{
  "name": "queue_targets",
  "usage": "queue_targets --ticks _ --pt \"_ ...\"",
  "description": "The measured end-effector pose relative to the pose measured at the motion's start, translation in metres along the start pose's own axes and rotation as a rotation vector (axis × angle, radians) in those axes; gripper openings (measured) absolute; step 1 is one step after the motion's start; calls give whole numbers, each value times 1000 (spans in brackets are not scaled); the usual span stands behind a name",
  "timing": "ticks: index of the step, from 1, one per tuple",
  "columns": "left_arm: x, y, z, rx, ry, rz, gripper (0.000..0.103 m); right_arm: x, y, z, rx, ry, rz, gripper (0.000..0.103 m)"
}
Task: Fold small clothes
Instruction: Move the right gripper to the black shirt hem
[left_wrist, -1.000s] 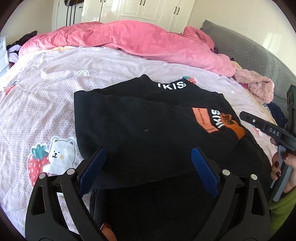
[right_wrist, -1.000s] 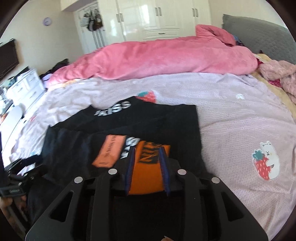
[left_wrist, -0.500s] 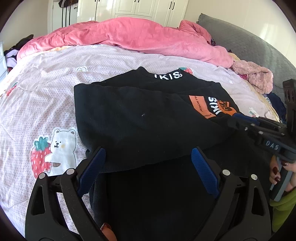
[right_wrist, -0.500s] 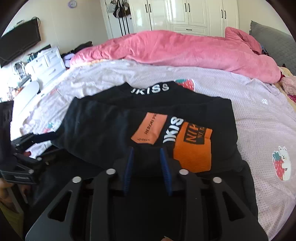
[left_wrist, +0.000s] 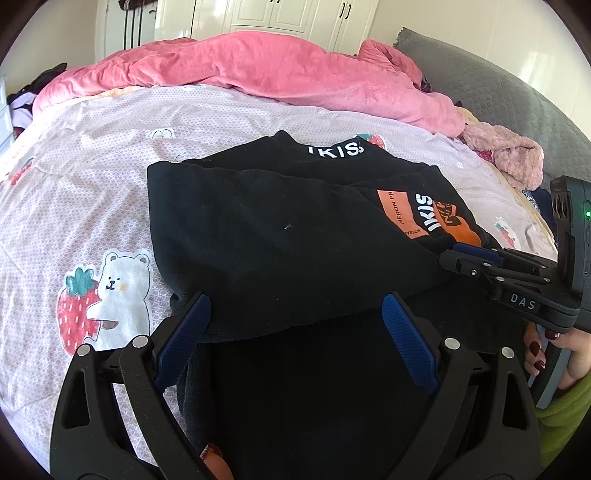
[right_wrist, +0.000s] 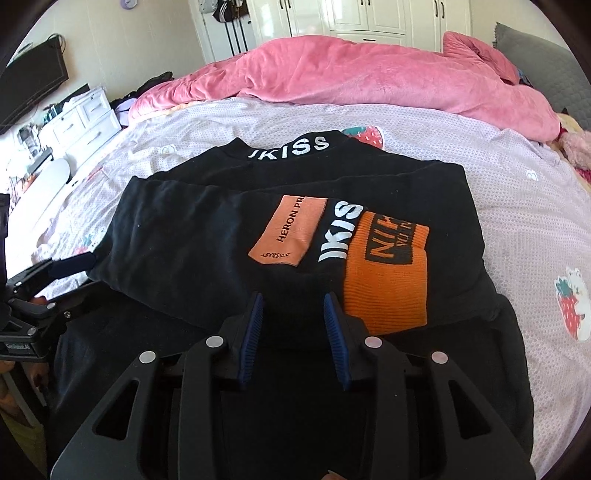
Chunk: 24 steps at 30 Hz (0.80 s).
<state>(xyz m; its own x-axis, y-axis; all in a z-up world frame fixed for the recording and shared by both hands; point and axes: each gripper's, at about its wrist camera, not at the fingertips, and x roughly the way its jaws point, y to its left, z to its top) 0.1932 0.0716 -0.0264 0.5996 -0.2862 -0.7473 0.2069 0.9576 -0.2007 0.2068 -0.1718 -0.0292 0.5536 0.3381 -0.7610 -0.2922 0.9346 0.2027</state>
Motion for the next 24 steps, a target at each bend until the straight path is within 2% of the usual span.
queue_targets --ticks 5,8,10,11,18,19,21,24 --pt "-1 1 1 -3 -1 -3 87 -6 5 1 2 -13 9 47" --pt "-2 1 1 -6 -3 -4 87 -13 8 2 5 -32 7 56" --pt "-5 2 2 -10 -7 -5 88 -16 8 2 6 -38 5 67" --pt "-6 2 2 -11 -7 -5 88 -17 8 3 5 -38 -3 69" --pt "-13 2 2 -11 -19 7 91 -22 7 2 19 -49 -14 72" --pt "-14 2 2 -9 -21 8 92 -23 6 3 25 -51 -16 77" --pt "-16 3 3 -5 -26 12 92 -27 5 3 40 -71 -33 95" --pt "-18 1 2 4 -31 24 94 -32 4 4 52 -87 -27 94"
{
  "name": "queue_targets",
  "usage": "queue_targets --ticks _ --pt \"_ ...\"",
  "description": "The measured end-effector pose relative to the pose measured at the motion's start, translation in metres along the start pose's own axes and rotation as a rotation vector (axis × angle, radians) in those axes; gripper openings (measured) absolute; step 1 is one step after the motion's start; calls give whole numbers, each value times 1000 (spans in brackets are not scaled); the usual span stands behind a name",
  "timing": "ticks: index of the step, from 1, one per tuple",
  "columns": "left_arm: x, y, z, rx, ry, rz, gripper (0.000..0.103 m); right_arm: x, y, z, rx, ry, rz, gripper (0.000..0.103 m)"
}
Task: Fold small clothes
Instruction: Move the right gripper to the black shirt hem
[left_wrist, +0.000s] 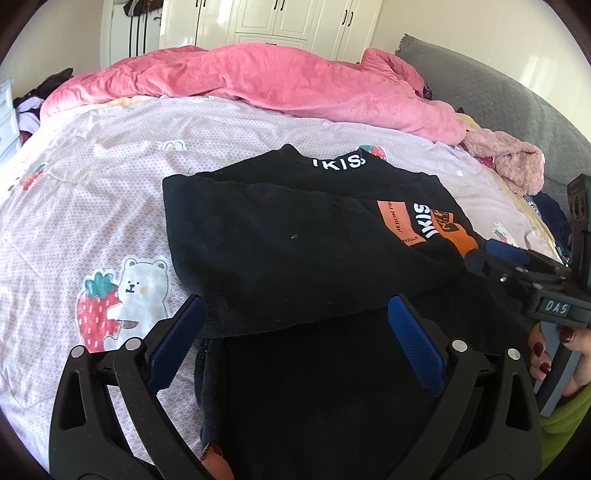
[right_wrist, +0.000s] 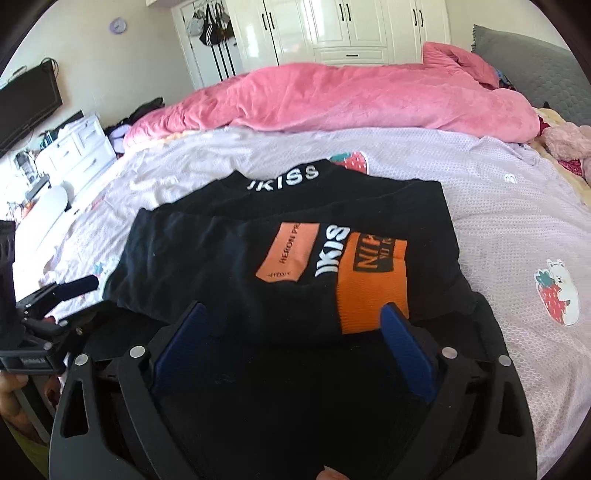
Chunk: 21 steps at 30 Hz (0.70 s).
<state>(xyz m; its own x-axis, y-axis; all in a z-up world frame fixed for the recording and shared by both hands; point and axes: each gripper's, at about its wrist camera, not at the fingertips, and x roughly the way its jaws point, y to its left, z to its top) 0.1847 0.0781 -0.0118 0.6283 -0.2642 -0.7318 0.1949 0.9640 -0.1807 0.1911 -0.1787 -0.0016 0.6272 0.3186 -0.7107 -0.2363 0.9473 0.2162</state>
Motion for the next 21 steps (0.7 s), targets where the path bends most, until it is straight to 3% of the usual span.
queue_targets --ticks 12,21 --pt "-20 6 2 6 -54 68 94 -24 -6 1 41 -71 -1 95" --pt "-67 13 -4 -14 -139 108 94 -61 -24 -7 56 -100 0 95"
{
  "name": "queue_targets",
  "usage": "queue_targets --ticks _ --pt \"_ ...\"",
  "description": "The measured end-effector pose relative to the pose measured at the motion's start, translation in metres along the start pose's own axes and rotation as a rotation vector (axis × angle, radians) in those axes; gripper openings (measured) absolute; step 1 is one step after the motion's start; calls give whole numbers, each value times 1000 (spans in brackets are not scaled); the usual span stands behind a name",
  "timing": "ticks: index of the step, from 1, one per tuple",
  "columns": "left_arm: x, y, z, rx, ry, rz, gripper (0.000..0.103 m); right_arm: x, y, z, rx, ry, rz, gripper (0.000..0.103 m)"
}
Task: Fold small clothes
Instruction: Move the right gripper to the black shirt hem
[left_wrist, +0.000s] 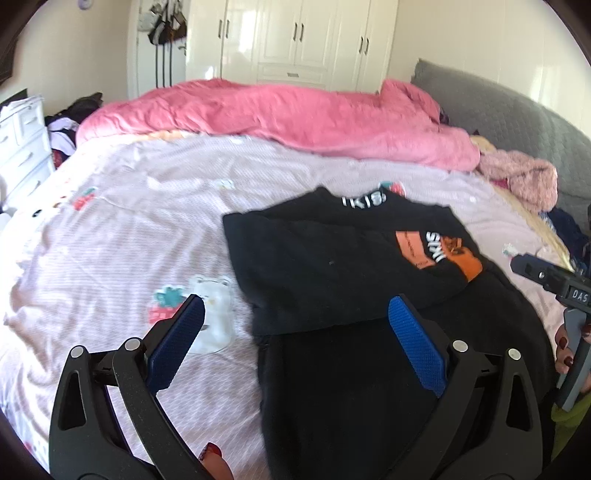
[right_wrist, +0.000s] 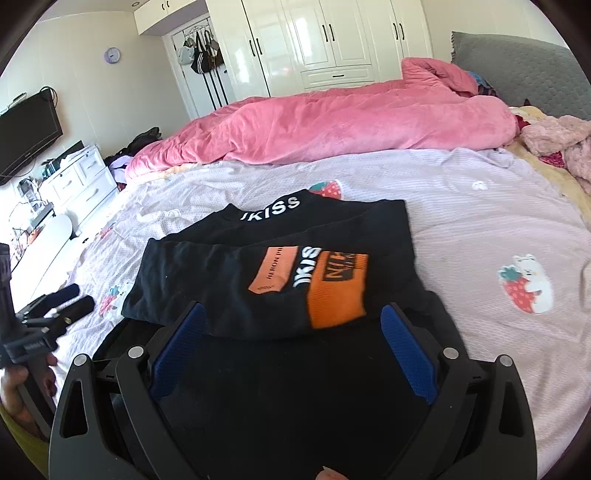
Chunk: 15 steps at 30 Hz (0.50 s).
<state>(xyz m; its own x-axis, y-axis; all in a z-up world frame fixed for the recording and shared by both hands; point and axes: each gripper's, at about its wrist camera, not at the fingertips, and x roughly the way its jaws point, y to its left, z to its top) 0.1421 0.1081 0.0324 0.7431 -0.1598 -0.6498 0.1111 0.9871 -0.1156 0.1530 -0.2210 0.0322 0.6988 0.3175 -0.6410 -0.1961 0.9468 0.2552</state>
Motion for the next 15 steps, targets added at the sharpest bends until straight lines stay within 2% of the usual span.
queue_targets --ticks 5,11,15 --pt "-29 17 -15 -73 -26 15 94 -28 -16 -7 6 -27 -13 95" --pt "-47 33 -48 -144 14 45 94 -45 -28 -21 2 -18 -33 95" --pt "-57 35 -66 -192 40 13 94 -57 -39 -33 7 -3 -36 95"
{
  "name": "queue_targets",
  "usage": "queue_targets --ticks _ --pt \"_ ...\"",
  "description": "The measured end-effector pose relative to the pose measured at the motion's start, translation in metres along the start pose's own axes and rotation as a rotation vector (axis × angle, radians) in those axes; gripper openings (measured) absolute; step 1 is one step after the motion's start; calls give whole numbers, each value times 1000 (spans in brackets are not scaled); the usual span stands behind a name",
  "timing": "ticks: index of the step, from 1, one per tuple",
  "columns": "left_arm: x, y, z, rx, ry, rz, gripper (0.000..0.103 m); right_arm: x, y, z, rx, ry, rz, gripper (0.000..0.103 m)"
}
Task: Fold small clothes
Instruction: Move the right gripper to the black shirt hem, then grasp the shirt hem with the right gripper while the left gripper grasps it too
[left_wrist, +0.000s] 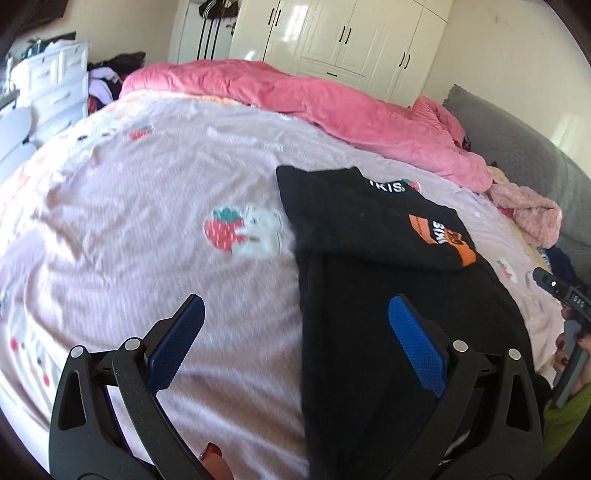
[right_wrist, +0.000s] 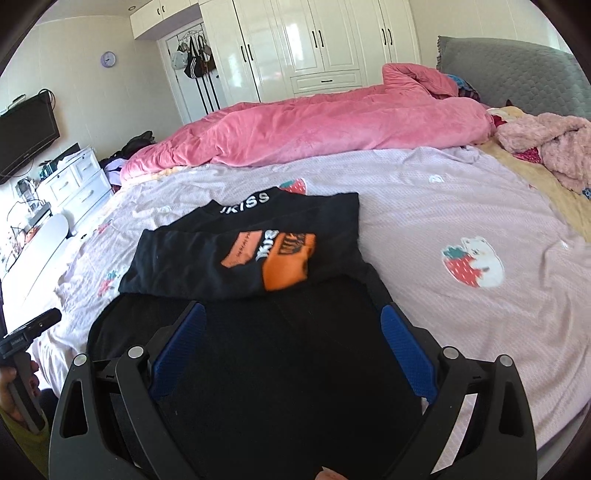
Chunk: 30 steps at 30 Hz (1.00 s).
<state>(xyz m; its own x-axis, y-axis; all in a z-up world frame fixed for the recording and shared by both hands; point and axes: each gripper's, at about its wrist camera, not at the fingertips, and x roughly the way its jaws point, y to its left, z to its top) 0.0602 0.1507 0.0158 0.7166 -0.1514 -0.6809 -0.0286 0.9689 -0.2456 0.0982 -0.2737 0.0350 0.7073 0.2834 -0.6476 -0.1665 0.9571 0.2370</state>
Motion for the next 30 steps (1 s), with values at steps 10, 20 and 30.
queue_targets --ticks 10,20,30 --pt "-13 -12 -33 31 50 7 94 -25 -27 -27 0 51 -16 95" --pt "-22 -7 -61 20 99 -13 94 -32 -37 -70 -32 165 -19 95" --pt "-30 -6 -83 3 120 -31 86 -21 -47 -98 -4 240 15 71"
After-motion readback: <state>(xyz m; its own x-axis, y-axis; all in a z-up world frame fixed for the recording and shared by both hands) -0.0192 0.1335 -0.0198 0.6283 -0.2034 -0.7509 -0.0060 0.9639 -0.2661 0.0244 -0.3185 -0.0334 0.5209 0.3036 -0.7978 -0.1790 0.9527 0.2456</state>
